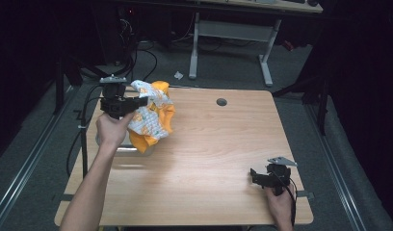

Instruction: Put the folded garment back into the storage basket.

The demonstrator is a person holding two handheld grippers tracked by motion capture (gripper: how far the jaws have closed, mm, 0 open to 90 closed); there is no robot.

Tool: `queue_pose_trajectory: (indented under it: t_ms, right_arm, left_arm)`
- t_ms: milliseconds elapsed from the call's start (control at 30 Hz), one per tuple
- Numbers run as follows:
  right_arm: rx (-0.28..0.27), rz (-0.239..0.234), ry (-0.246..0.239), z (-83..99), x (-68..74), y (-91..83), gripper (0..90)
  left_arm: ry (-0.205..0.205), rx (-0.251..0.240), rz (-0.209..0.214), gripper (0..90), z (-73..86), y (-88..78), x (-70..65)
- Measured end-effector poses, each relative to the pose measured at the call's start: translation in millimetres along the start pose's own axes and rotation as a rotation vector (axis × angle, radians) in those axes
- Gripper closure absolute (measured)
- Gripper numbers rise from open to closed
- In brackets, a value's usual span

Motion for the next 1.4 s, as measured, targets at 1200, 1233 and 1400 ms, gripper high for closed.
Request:
queue_pose_trajectory:
  t_ms: [1200,1233,1400]
  right_arm:
    - [0.0,0.0,0.0,0.0,0.0,0.0,7.2]
    - [0.0,0.0,0.001,0.1,0.1,0.0,7.2]
    - [0.0,0.0,0.0,0.0,0.0,0.0,7.2]
  left_arm:
    - [-0.063,0.029,-0.049,83.2,22.1,33.2,72.3]
    - [-0.065,0.032,-0.056,83.2,24.0,35.1,75.4]
    - [-0.072,0.061,-0.083,83.2,32.3,40.9,86.6]
Point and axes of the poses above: each handheld gripper's, and its own axes: y roughly forward along the jaws, z roughly out of its underside, x roughly to its left, the point moved 9 cm from there along y, roughly forward along the jaws, and after that the axes turned 14 degrees about x, right-handed, at the moved point
